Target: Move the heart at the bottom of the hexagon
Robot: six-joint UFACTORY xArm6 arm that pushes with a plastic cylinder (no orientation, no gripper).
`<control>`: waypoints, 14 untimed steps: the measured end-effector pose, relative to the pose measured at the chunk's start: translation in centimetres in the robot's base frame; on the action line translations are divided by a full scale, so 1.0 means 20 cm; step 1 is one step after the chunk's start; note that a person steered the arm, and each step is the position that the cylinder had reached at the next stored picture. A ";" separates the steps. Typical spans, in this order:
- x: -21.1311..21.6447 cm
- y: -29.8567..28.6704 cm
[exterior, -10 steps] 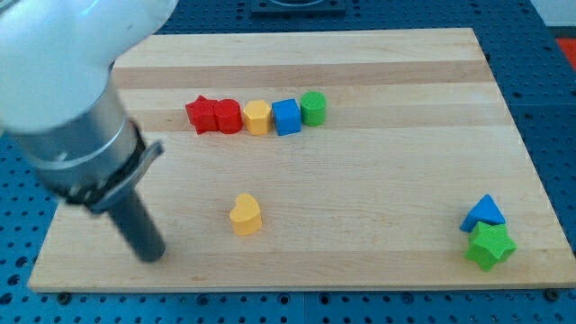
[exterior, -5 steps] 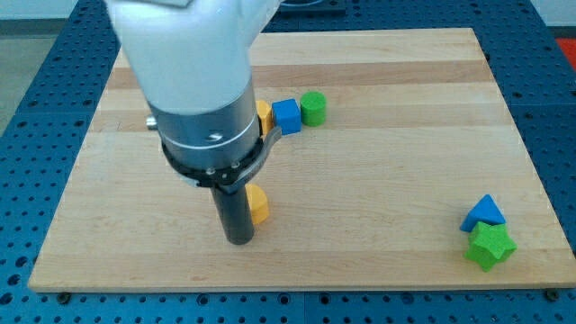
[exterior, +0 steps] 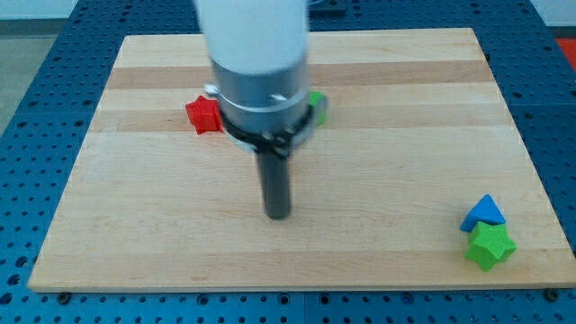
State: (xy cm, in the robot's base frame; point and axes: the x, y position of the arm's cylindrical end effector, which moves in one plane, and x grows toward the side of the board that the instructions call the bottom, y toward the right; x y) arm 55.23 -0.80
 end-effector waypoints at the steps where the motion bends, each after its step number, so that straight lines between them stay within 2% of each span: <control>1: 0.08 0.23; 2: -0.19 0.25; 5: -0.22 0.12; 8: -0.36 -0.03; 10: -0.39 -0.13; 11: -0.31 -0.11; 12: -0.13 -0.11; 13: -0.12 -0.21; 14: -0.24 -0.21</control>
State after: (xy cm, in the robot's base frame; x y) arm 50.46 -5.06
